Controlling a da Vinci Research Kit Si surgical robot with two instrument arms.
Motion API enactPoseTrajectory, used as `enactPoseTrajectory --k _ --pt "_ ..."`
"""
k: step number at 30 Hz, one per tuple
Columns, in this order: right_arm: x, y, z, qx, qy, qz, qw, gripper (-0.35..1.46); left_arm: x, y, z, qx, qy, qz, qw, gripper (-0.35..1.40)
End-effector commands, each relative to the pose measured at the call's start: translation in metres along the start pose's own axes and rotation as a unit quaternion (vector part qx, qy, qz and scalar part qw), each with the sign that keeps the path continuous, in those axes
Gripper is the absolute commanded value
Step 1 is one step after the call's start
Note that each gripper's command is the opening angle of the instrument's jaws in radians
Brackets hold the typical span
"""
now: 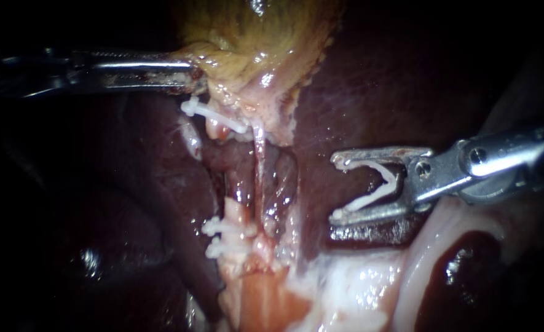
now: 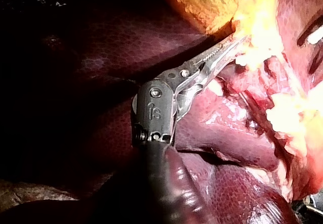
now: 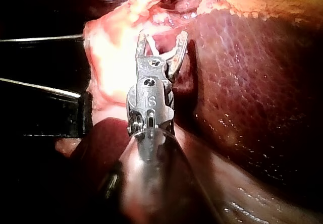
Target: Clipping first clip right tube
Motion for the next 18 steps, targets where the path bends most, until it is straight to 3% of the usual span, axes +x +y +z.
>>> enactPoseTrajectory --k 1,4,11,18 --pt "0.0000 0.0000 0.0000 0.000 0.000 0.000 1.0000 0.50 0.0004 0.0002 -0.0005 -0.001 0.000 -0.001 1.0000 -0.35" --pt "0.0000 0.0000 0.0000 0.001 0.000 0.000 1.0000 0.50 0.0022 0.0007 -0.0023 -0.008 0.000 -0.007 0.9999 -0.35" --pt "0.0000 0.0000 0.0001 0.003 0.000 0.000 1.0000 0.50 0.0059 0.0019 -0.0067 -0.005 0.024 -0.010 0.9997 -0.35" --pt "0.0007 0.0002 0.0015 0.016 0.000 0.002 0.9999 0.50 0.0058 0.0024 -0.0070 -0.004 0.024 -0.007 0.9997 -0.35"
